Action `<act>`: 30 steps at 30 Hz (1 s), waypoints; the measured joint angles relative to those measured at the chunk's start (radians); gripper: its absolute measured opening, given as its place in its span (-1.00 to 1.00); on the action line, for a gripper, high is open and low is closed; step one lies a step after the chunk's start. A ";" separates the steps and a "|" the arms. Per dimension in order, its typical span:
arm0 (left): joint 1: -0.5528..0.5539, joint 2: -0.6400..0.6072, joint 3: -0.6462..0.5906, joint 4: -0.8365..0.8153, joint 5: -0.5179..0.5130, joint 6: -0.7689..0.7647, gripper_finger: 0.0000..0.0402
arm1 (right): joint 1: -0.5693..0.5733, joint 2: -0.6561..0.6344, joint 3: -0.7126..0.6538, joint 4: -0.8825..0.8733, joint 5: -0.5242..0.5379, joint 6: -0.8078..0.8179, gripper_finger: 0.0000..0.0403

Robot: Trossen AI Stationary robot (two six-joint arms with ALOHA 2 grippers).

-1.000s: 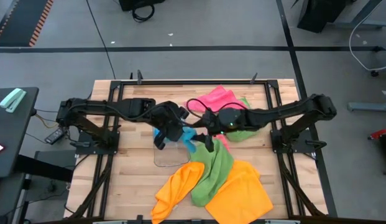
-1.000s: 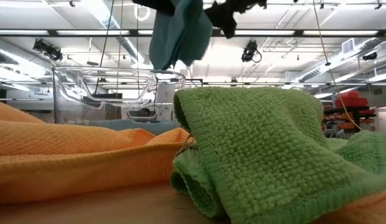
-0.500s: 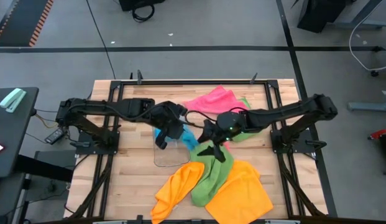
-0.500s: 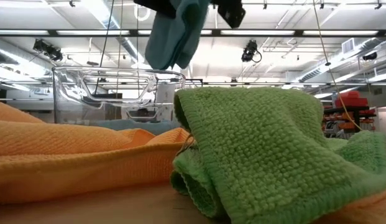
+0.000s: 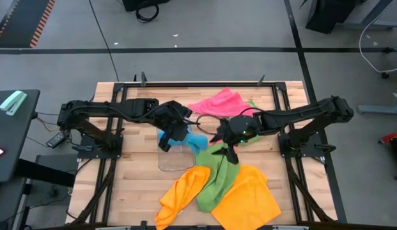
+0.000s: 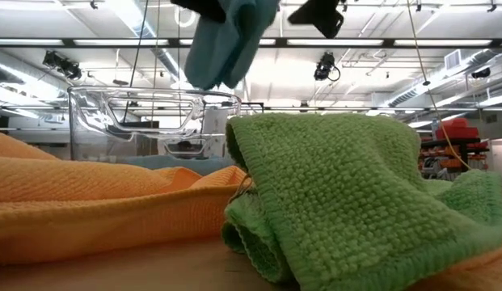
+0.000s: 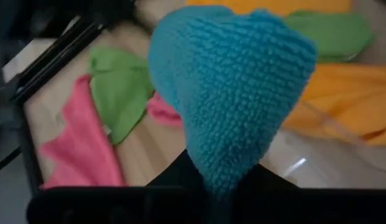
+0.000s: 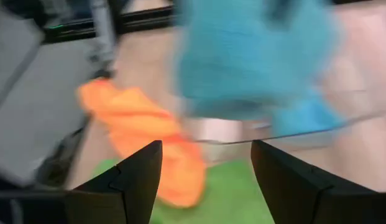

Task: Fold microfiber towels
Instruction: Put the blue towel into the transparent bin

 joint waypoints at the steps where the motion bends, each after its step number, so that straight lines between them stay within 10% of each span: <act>1: -0.003 -0.005 0.000 0.009 0.015 -0.002 -0.83 | -0.008 -0.008 0.000 -0.018 0.035 -0.006 0.26; 8: 0.007 -0.012 0.001 0.017 0.076 -0.088 -0.90 | -0.057 -0.011 -0.001 0.036 0.281 -0.022 0.26; 30: 0.098 -0.005 0.000 0.075 0.392 -0.301 -0.80 | 0.043 0.041 -0.002 0.306 0.158 -0.059 0.26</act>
